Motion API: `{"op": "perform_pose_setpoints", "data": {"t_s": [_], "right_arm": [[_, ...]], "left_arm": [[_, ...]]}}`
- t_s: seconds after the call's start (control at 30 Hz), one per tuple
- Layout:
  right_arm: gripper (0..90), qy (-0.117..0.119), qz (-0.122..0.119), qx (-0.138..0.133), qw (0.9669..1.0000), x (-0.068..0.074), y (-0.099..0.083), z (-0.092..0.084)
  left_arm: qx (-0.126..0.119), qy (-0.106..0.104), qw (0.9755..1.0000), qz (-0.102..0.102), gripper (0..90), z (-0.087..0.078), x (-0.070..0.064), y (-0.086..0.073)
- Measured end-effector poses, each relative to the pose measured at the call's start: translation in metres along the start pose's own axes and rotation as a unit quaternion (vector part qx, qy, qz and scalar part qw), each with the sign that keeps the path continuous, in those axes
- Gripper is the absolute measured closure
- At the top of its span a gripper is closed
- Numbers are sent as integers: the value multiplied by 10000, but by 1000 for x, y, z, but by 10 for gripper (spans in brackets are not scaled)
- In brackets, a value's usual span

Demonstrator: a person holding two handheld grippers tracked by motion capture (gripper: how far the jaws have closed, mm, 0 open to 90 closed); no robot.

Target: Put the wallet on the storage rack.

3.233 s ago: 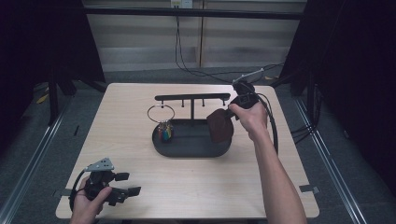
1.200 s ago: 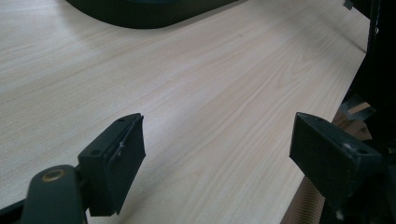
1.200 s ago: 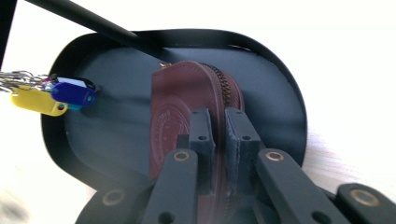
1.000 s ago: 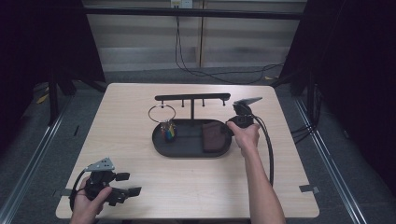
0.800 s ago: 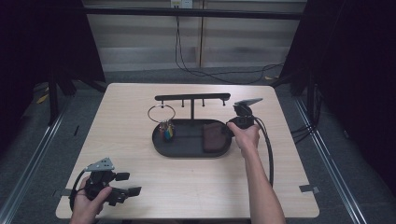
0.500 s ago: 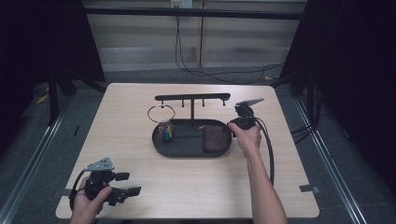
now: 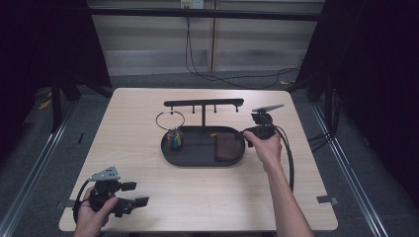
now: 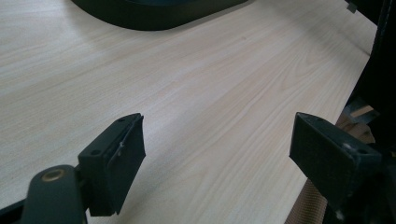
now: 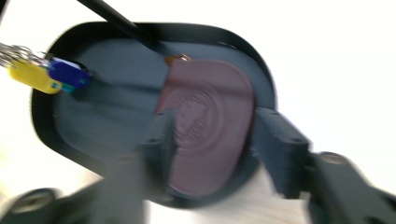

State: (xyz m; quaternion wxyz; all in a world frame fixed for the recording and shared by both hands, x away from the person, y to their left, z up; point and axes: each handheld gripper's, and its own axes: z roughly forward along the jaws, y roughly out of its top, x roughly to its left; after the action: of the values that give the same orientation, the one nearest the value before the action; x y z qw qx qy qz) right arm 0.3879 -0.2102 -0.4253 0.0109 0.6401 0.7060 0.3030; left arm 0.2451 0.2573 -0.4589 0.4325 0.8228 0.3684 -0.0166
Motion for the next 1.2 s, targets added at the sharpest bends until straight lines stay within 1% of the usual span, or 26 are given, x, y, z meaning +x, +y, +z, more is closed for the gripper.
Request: {"op": "perform_pose_setpoints", "data": {"t_s": [0.07,0.1,0.13,0.17,0.2,0.23,0.27,0.3,0.33,0.37,0.4,0.43,0.47,0.57,0.6,0.7,0.8,0.83,0.87,0.93,0.97,1.0,1.03,1.07,1.1,1.2], "right_arm": [[433,13,-26,-28,10000,-1,-2,-2],[429,77,-55,-82,9999,-2,-5,-4],[390,87,-93,-187,9997,-2,-9,-8],[386,112,-97,-205,9997,-3,-11,-10],[358,126,-127,-243,9995,-4,-13,-12],[324,106,-129,-289,9994,-4,-14,-14],[324,106,-129,-289,9994,-4,-14,-14],[317,36,-192,-358,9992,-5,-16,-15],[307,27,-309,-479,9984,-4,-20,-19],[307,27,-309,-479,9984,-4,-20,-19],[292,94,-338,-557,9978,-4,-22,-20],[272,84,-422,-620,9971,-3,-29,-23],[257,106,-429,-651,9969,-3,-32,-24],[233,120,-496,-722,9961,-3,-39,-28],[215,114,-545,-806,9952,-4,-46,-32],[201,100,-562,-896,9943,-5,-53,-37],[169,96,-584,-1026,9930,-9,-67,-45],[169,96,-584,-1026,9930,-9,-67,-45],[164,116,-636,-1061,9922,-10,-70,-47],[167,48,-786,-1104,9908,-10,-78,-50],[160,91,-739,-1151,9906,-12,-85,-53],[160,91,-739,-1151,9906,-12,-85,-53],[160,104,-760,-1258,9891,-15,-93,-54],[160,104,-760,-1258,9891,-15,-93,-54],[151,153,-718,-1273,9891,-17,-101,-57],[149,76,-712,-1331,9885,-17,-109,-59]], "left_arm": [[-4,2,10000,-4,180,0,0,0],[10,7,10000,-5,180,1,1,0],[4,4,10000,-12,180,1,1,0],[-1,14,10000,-21,179,0,0,0],[-1,14,10000,-21,179,0,0,0],[-26,56,10000,-34,179,0,1,0],[-26,56,10000,-34,179,0,1,0],[-40,72,10000,-53,179,-1,1,-1],[-67,77,9999,-84,179,-2,2,-1],[-67,77,9999,-84,180,-2,2,-1],[-87,59,9999,-122,180,-2,3,-1],[-97,43,9999,-134,179,-2,4,-1],[-111,49,9998,-142,179,-2,4,-1],[-157,-17,9998,-120,172,-3,4,-1],[-157,-8,9998,-92,170,-3,3,-1],[-149,4,9998,-104,170,-3,3,-1],[-134,14,9998,-119,170,-3,3,-1],[-134,14,9998,-119,170,-3,3,-1],[-109,-4,9999,-107,170,-2,3,-1],[-126,-1,9998,-133,170,-1,3,-1],[-130,5,9998,-141,170,-1,3,-1],[-117,25,9998,-125,170,-1,4,-1],[-109,35,9999,-125,170,-1,4,-1],[-109,35,9999,-125,170,-1,4,-1],[-109,35,9999,-123,170,-1,4,-1],[-115,33,9998,-152,170,-1,3,-2]]}}
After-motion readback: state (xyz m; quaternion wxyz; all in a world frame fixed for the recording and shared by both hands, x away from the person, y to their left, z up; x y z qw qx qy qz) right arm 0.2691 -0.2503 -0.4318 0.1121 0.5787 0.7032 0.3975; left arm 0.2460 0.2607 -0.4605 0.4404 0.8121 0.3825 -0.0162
